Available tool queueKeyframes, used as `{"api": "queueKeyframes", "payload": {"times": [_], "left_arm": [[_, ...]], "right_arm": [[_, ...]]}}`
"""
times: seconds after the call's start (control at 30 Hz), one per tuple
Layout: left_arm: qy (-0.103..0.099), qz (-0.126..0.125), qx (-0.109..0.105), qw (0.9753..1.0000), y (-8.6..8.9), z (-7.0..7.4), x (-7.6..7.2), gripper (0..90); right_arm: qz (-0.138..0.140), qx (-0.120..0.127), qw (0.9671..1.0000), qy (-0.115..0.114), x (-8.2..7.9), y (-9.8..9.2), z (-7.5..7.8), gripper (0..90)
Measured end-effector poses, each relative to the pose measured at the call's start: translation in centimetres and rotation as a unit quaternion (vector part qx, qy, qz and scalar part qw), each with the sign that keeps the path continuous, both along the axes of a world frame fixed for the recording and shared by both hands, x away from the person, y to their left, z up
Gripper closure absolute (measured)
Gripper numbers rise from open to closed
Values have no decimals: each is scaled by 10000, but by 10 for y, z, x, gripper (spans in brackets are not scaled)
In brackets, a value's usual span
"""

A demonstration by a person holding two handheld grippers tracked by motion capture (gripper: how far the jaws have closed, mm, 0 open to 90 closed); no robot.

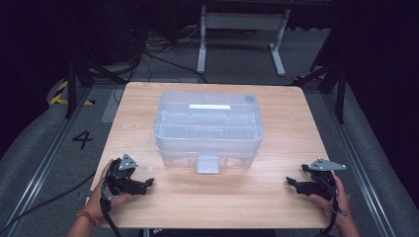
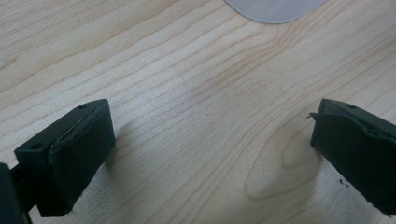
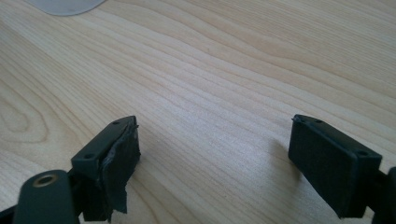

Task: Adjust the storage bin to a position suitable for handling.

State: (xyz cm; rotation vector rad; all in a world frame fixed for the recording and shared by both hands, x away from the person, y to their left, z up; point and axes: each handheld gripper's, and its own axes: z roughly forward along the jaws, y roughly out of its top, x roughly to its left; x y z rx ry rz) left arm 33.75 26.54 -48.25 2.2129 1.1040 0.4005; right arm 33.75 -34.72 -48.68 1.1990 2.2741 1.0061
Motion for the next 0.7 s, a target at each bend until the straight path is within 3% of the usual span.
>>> {"api": "queueKeyframes", "payload": {"times": [0.27,0.4,0.47,0.7], "left_arm": [[-60,-93,25,9999,3,0,1,2],[-8,-14,-1,10000,5,0,-2,5],[-83,-56,82,9999,7,0,-1,5],[-15,-106,-9,9999,7,0,-1,5]], "right_arm": [[-1,28,10000,1,-1,0,0,169],[-4,12,10000,-12,-1,0,0,169],[-7,13,10000,-10,-1,0,0,168],[-24,18,10000,9,-1,-1,0,157]]}}
